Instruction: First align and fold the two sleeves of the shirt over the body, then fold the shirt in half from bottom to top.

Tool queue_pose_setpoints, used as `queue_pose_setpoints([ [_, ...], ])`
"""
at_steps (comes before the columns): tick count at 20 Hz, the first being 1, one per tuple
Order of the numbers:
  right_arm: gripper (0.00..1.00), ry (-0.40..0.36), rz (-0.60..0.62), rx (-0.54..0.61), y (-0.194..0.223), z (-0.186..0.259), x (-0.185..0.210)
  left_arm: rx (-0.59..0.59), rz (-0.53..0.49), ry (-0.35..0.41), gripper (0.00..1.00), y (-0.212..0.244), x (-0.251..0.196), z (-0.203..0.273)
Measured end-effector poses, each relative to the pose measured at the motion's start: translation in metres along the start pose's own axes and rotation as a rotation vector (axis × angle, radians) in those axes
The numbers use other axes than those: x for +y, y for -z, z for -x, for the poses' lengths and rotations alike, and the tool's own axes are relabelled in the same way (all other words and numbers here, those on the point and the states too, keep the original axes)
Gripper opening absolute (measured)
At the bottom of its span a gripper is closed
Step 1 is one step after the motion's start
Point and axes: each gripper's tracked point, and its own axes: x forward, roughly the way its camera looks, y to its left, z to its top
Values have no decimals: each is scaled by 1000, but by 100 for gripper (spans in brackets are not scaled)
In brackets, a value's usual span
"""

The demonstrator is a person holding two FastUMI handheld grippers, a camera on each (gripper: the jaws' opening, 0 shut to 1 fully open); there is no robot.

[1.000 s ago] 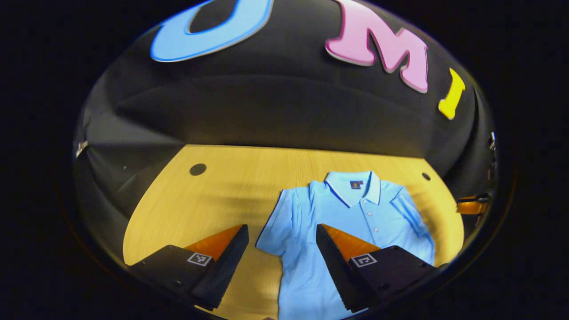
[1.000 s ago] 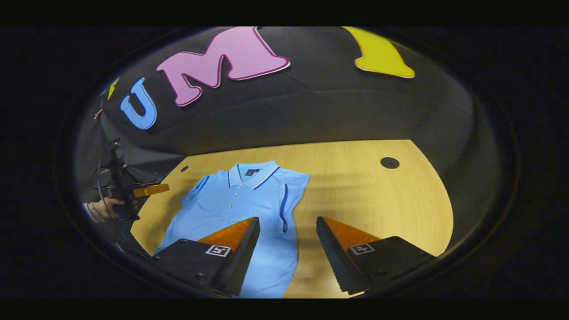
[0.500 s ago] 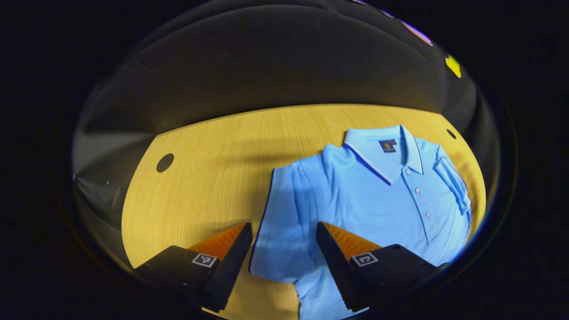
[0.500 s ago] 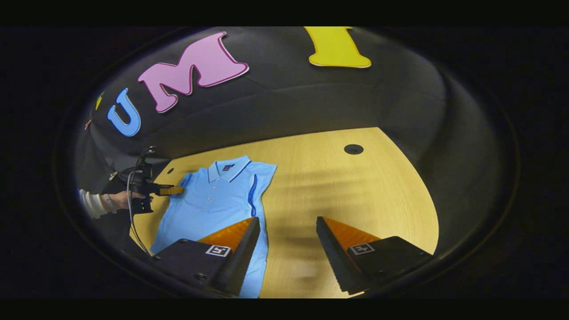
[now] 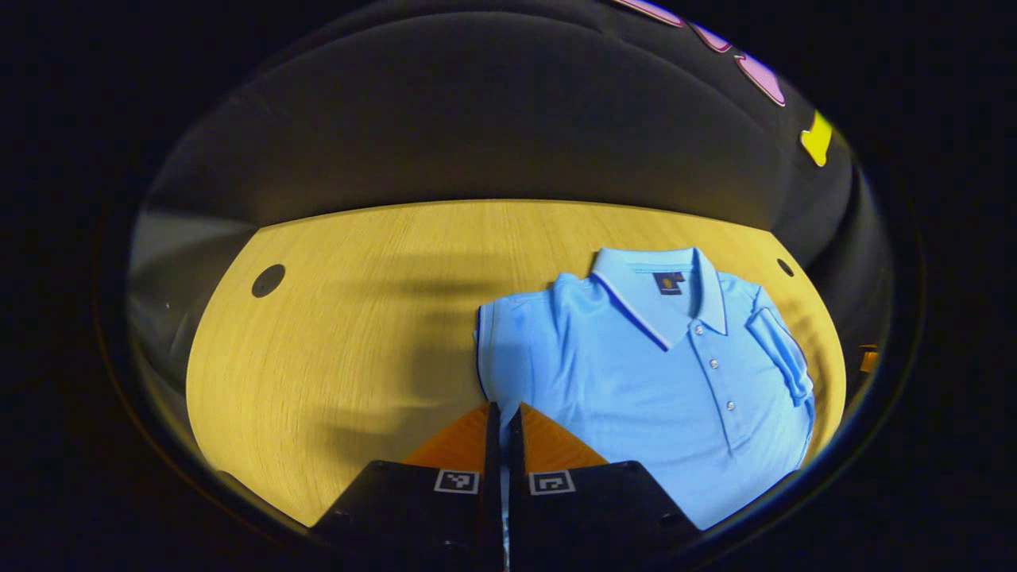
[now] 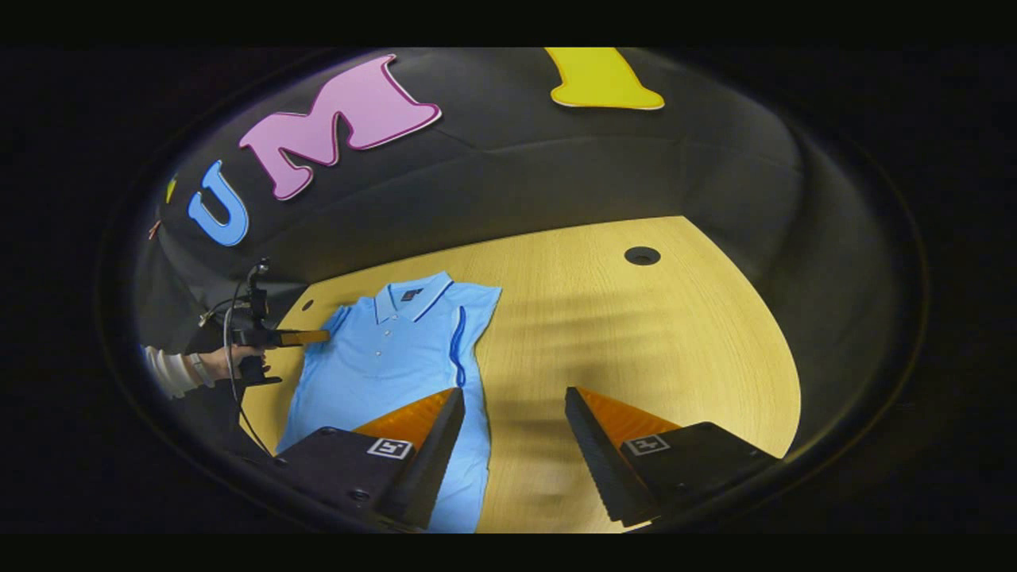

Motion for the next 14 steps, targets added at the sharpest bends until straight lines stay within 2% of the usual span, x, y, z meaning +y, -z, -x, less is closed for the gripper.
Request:
queue_pose_setpoints([
  [2, 81, 0, 1, 1, 0, -1, 2, -48, -27, 25, 8, -15, -11, 10],
  [4, 81, -4, -6, -1, 0, -2, 6, -99, -63, 101, 8, -32, -36, 23],
  [6, 81, -9, -9, -4, -2, -2, 11, -88, -105, 179, 8, -32, -63, 32],
  [8, 81, -14, -6, -5, -2, -3, 17, -36, -157, 166, 8, -18, -68, 25],
  [10, 81, -5, 8, 9, 4, -4, 17, 62, -202, 131, 13, 11, -65, 9],
  [11, 81, 1, 15, 20, 7, -5, 17, 113, -215, 122, 27, 25, -63, 7],
  [12, 81, 3, 18, 30, 12, -5, 17, 139, -224, 110, 44, 33, -61, 5],
  [14, 81, 2, 19, 46, 20, -4, 20, 133, -220, 117, 80, 35, -64, 5],
])
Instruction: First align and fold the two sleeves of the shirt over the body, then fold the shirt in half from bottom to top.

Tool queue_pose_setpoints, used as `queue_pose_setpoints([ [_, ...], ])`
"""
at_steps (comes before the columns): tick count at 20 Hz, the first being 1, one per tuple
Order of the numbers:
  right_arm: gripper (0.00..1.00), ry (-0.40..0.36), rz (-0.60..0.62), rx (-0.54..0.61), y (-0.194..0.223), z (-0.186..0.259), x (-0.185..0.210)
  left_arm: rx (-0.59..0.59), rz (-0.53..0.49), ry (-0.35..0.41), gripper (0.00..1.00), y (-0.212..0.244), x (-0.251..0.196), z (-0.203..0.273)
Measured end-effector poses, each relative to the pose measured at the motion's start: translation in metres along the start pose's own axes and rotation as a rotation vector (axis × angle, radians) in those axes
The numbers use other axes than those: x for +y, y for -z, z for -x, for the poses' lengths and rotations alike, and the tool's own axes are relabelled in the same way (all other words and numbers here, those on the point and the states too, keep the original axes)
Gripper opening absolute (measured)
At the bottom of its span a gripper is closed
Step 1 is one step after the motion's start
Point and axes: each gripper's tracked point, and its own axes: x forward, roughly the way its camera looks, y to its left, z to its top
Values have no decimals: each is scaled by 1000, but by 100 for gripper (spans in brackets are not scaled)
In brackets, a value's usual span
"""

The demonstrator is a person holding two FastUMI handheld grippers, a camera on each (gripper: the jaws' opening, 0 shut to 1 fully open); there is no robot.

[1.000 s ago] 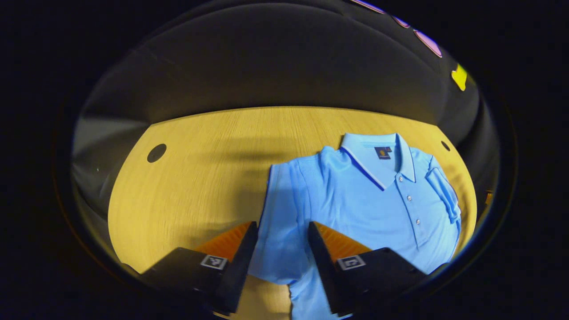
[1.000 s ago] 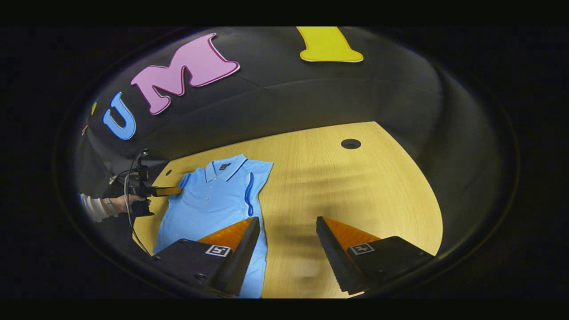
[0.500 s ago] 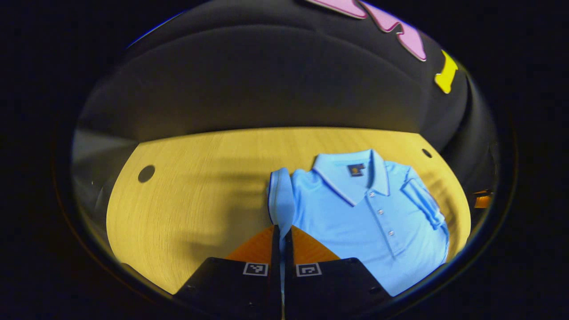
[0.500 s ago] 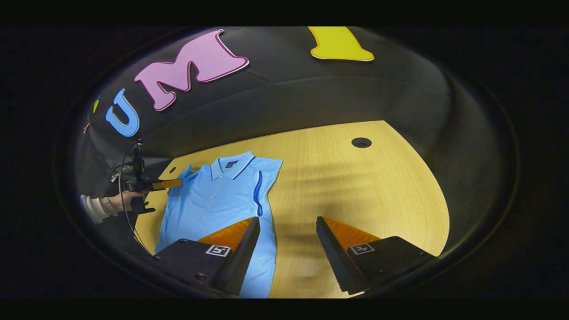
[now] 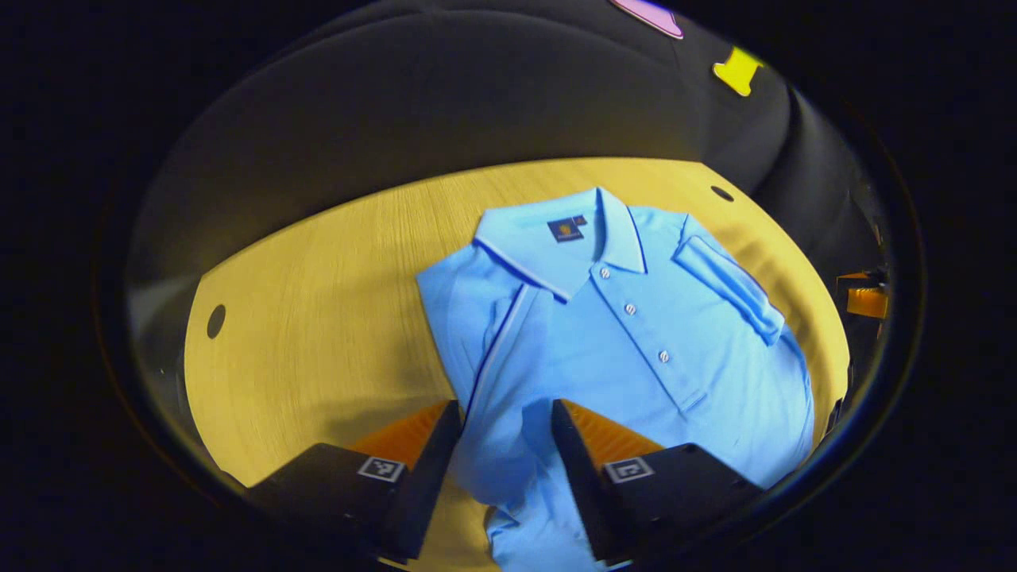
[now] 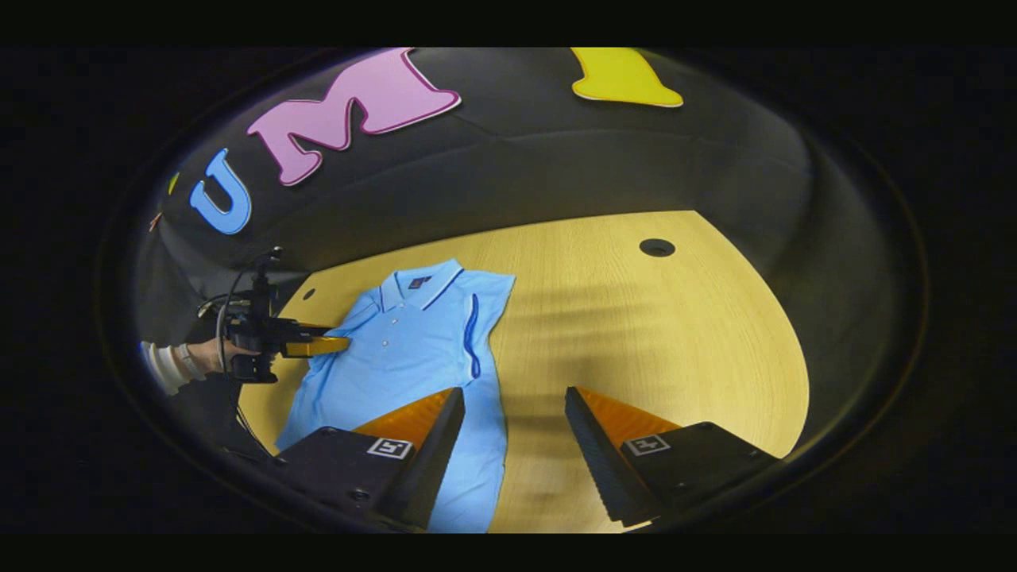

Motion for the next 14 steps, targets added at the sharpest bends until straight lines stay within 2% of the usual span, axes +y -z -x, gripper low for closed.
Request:
queue_pose_setpoints([
  [1, 81, 4, 0, 7, 4, 2, 1, -16, 8, -1, 82, -2, 1, 7],
  [4, 81, -14, -14, 32, 17, 15, 12, -40, 42, 32, 100, 0, 2, 47],
  [6, 82, -20, -9, 51, 30, 26, 17, -68, 67, 57, 100, 12, 5, 82],
  [8, 83, -19, -1, 77, 47, 38, 21, -63, 119, 103, 99, 42, -1, 118],
  [9, 75, -25, -3, 89, 56, 44, 24, -52, 153, 129, 97, 62, -6, 135],
  [10, 85, -31, -9, 102, 65, 50, 29, -38, 180, 151, 98, 82, -11, 150],
  [11, 77, -38, -19, 118, 77, 56, 33, -21, 196, 163, 97, 105, -16, 161],
  [12, 88, -41, -31, 134, 88, 62, 36, 3, 197, 168, 97, 127, -21, 168],
  [14, 90, -44, -65, 169, 113, 72, 41, 58, 176, 165, 97, 175, -33, 177],
])
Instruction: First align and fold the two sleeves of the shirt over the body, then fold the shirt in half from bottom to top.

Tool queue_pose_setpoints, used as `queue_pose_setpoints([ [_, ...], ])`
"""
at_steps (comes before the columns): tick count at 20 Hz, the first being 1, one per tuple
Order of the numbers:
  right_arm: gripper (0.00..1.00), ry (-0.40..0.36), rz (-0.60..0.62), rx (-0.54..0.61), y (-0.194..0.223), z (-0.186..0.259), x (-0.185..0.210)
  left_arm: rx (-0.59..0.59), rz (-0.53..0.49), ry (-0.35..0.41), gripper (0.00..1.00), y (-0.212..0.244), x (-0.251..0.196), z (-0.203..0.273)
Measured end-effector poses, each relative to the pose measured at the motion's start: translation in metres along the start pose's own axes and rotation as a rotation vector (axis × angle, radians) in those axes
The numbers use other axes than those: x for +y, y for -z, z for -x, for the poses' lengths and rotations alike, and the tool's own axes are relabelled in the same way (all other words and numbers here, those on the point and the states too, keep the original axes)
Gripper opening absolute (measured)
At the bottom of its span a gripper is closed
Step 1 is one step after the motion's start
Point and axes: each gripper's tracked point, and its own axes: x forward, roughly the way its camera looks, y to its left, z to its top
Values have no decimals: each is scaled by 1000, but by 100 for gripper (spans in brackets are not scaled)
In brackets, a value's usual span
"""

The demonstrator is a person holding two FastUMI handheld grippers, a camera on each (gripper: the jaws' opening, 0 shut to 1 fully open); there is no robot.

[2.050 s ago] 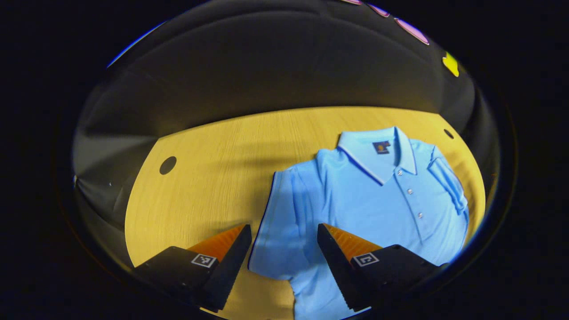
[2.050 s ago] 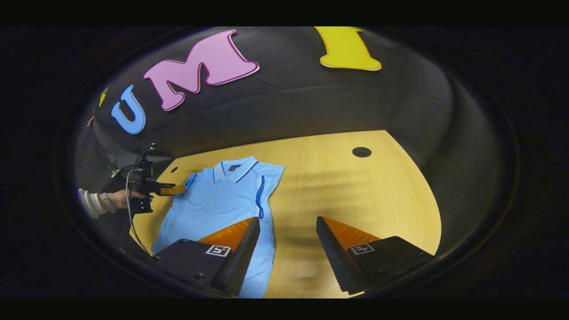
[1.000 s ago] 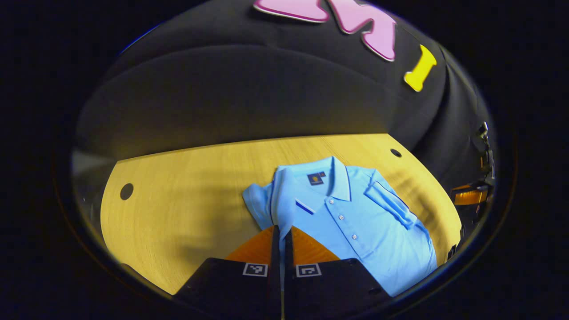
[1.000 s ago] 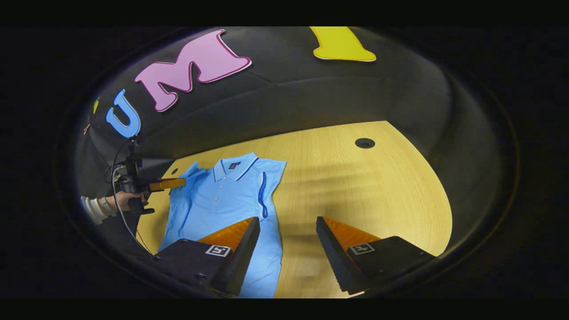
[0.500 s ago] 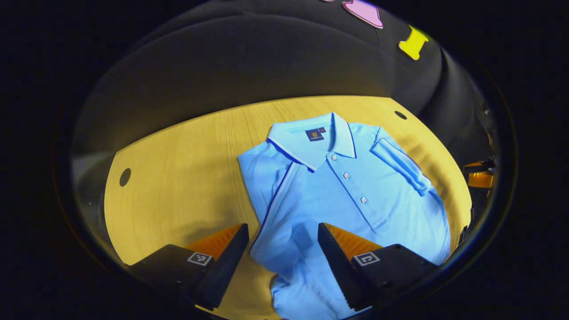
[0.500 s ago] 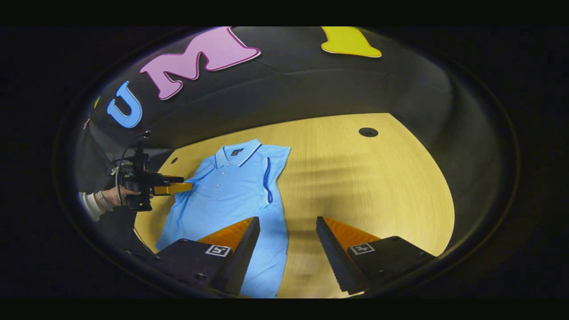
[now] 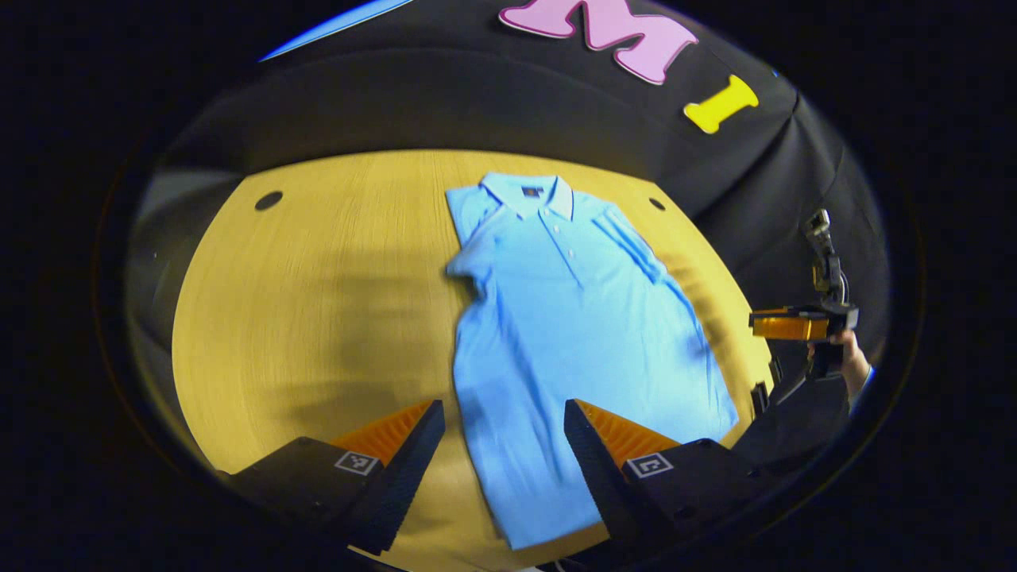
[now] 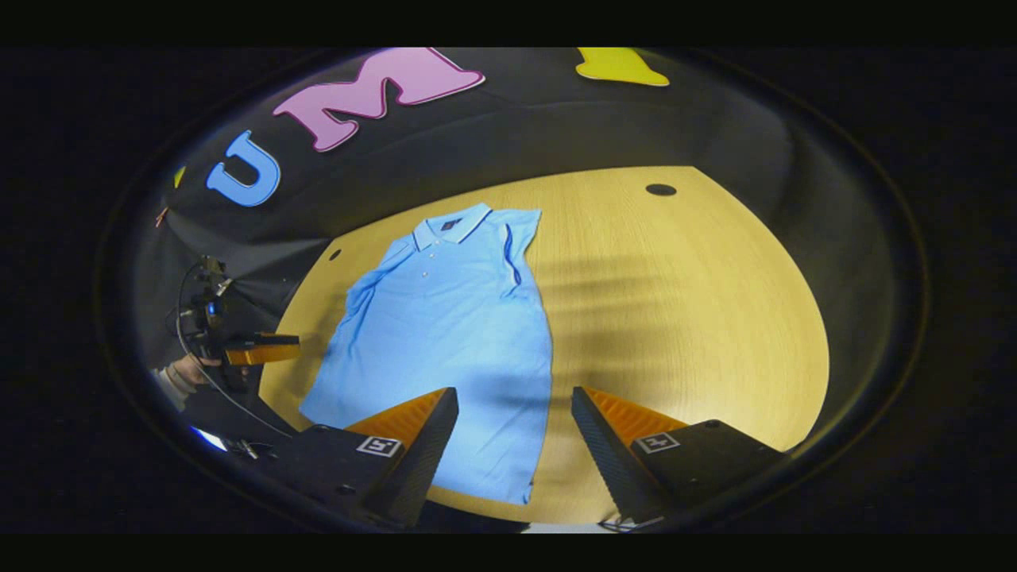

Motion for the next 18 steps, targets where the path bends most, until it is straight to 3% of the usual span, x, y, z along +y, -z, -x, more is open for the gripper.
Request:
queue_pose_setpoints([
  [3, 92, -6, -55, 65, 43, 6, 7, 97, -4, -7, 98, 63, -5, 2],
  [7, 92, 2, -66, 160, 96, 6, 8, 156, 30, -4, 97, 101, -12, 2],
  [13, 92, -13, -151, 287, 148, -1, 9, 162, 63, 4, 98, 109, -13, 6],
  [15, 90, -46, -220, 289, 147, -1, 13, 165, 67, 1, 98, 109, -13, 6],
  [16, 83, -57, -251, 291, 145, -3, 15, 167, 65, 4, 98, 108, -14, 5],
  [18, 87, -96, -302, 304, 144, -8, 24, 169, 54, 6, 98, 108, -17, 7],
])
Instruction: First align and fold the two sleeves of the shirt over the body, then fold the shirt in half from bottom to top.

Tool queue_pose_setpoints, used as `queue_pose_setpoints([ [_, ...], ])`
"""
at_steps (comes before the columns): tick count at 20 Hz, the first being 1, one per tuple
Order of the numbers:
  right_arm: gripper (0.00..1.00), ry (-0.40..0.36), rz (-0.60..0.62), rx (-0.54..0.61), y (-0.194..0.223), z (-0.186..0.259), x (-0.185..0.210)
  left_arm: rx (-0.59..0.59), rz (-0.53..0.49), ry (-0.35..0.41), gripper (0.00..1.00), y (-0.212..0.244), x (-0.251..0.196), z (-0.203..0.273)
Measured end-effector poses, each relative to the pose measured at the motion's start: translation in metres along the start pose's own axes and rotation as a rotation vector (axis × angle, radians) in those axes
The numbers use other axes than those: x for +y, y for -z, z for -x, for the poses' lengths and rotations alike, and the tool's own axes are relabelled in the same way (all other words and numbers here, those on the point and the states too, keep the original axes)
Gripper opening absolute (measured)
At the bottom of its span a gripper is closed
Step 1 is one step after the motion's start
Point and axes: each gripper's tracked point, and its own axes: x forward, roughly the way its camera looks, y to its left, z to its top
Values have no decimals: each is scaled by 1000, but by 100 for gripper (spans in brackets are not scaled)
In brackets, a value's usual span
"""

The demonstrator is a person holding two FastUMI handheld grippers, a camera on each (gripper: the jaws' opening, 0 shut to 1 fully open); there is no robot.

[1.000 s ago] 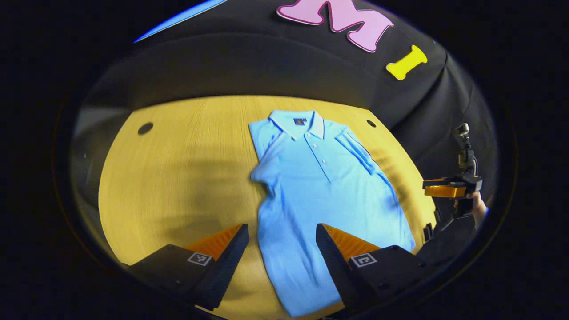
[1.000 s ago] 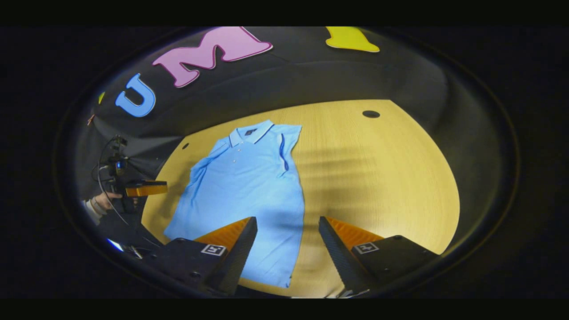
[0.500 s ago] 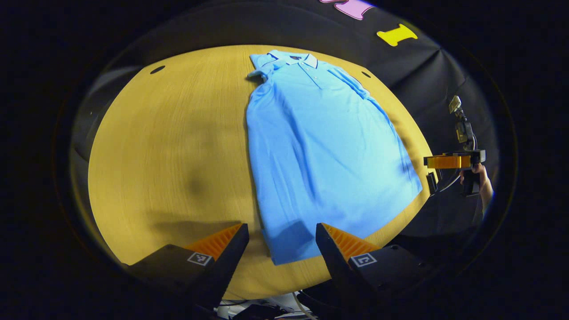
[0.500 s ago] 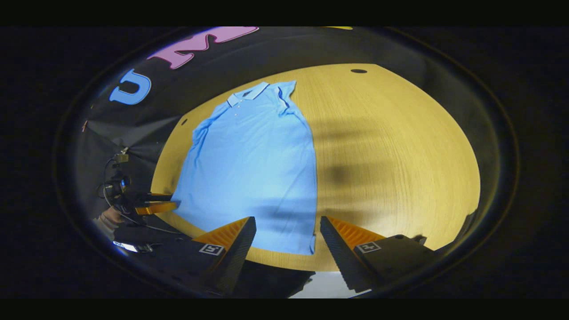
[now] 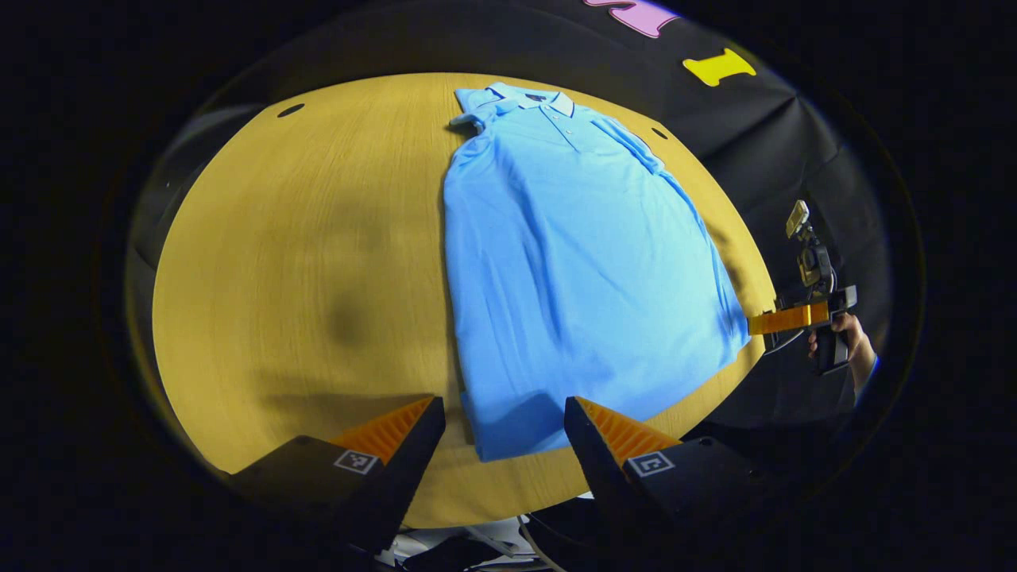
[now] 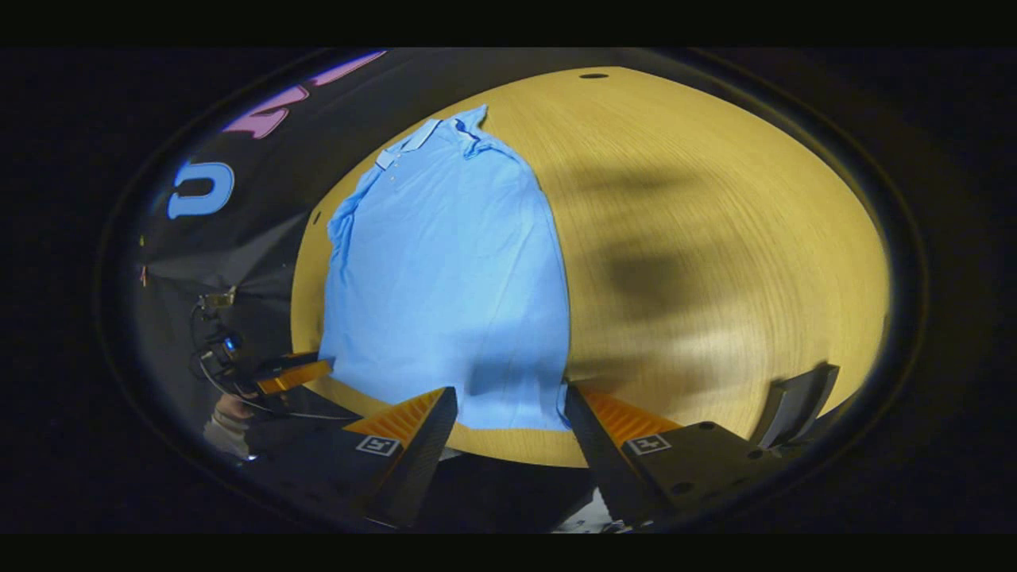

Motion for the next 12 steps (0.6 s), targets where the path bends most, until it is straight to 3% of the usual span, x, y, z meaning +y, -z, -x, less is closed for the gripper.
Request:
queue_pose_setpoints([
  [1, 87, -4, -7, 13, 1, -5, -2, 2, -8, -5, 98, 0, 0, -2],
  [3, 51, -45, -67, 40, 1, -11, 0, 6, -22, -12, 96, -1, 0, -4],
  [5, 33, -86, -122, 43, 0, -20, -1, 11, -26, 13, 96, -3, -6, -6],
  [6, 14, -109, -150, 52, 2, -19, 3, 15, -26, 23, 95, -2, -7, -8],
  [8, 2, -138, -175, 39, 0, -23, 2, 23, -7, 37, 62, 0, -8, -13],
  [11, 5, -167, -172, 46, 0, -20, 4, 4, 69, 58, 13, -7, -9, -16],
  [12, 5, -177, -173, 45, -1, -19, 5, 1, 85, 63, 9, -9, -8, -15],
])
